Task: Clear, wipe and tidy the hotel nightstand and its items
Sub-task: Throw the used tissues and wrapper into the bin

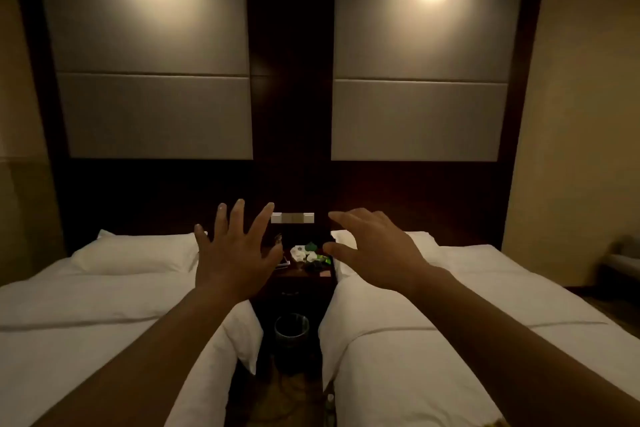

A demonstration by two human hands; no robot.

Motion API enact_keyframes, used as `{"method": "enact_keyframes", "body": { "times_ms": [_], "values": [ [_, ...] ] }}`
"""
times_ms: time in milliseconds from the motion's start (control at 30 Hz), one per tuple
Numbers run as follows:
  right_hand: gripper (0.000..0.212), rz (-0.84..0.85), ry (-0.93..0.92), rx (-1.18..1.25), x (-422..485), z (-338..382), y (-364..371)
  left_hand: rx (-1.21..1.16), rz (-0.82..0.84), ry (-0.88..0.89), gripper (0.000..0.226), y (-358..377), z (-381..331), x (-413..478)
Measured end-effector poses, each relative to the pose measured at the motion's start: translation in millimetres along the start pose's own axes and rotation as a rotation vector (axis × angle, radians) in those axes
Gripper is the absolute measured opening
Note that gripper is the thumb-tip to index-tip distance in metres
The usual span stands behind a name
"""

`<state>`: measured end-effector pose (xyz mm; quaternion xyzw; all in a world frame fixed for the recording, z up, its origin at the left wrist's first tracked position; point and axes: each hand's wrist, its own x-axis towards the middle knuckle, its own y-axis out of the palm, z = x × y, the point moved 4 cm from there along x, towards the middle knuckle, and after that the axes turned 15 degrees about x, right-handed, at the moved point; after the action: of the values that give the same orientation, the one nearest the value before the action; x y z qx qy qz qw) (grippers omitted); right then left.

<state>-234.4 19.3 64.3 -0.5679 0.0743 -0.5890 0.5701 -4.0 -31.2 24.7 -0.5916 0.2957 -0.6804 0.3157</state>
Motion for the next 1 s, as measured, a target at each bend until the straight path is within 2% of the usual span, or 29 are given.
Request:
{"method": "enact_keyframes", "body": {
  "times_ms": [133, 300, 467, 733, 1000],
  "values": [
    [0.059, 0.023, 0.074, -0.019, 22.0, -29.6, 29.8, 0.032, 0.017, -0.013, 0.076, 42.1, 10.4, 13.5],
    [0.058, -0.031, 0.122, -0.004, 67.1, -69.8, 78.6, 0.032, 0.039, -0.013, 0.08, 103.5, 36.4, 48.1],
    [0.054, -0.046, 0.203, 0.017, 121.3, -108.7, 136.0, 0.055, 0.081, 0.043, 0.089, 176.4, 71.3, 92.8],
    [0.05, 0.003, 0.33, 0.07, 207.5, -170.7, 219.9, 0.057, 0.206, 0.066, 0.085, 287.7, 105.1, 166.2],
    [0.05, 0.056, 0.373, 0.109, 296.4, -262.2, 294.8, 0.061, 0.234, 0.061, 0.083, 390.1, 108.4, 252.3]
  ]
}}
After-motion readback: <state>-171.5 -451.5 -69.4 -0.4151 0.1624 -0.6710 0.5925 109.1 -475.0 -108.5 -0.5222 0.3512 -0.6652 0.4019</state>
